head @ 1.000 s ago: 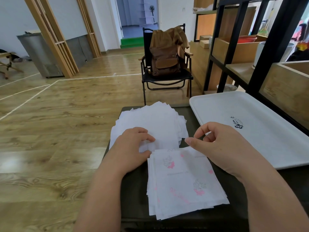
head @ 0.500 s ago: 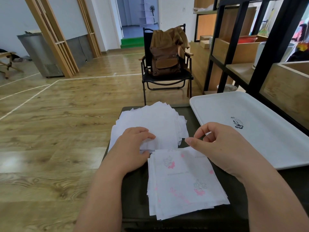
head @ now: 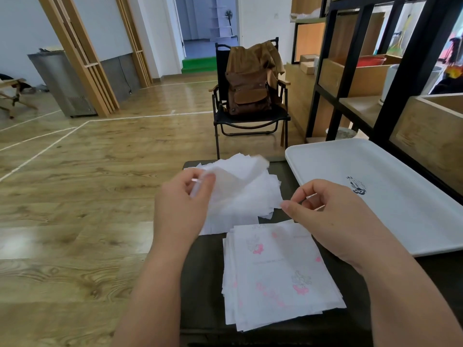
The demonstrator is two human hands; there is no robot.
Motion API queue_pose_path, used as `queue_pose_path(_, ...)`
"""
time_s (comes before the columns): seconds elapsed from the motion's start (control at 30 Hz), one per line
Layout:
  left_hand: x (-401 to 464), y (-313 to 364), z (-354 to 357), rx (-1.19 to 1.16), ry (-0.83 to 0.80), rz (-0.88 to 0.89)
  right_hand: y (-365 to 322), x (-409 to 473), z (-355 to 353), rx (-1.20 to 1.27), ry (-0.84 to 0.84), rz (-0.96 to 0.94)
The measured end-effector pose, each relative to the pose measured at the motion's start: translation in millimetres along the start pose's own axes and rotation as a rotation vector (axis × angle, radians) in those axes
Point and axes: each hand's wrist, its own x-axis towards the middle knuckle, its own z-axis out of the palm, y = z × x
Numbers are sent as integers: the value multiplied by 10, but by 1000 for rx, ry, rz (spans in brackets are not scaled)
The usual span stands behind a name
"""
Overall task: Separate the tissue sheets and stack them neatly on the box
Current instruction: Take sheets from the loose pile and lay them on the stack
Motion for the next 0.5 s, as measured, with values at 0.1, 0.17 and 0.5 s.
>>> queue_pose_path(0.1, -14, 290, -108, -500, -37, -195, -72, -18, 14, 164, 5, -60)
queue_pose_path(0.17, -41, 443, -185, -647, -111, -217, -146, -42, 40, 307, -28, -106)
queue_pose_path(0.5, -136, 553, -253, -276, -259, -138, -284, -109, 123, 512, 58, -251)
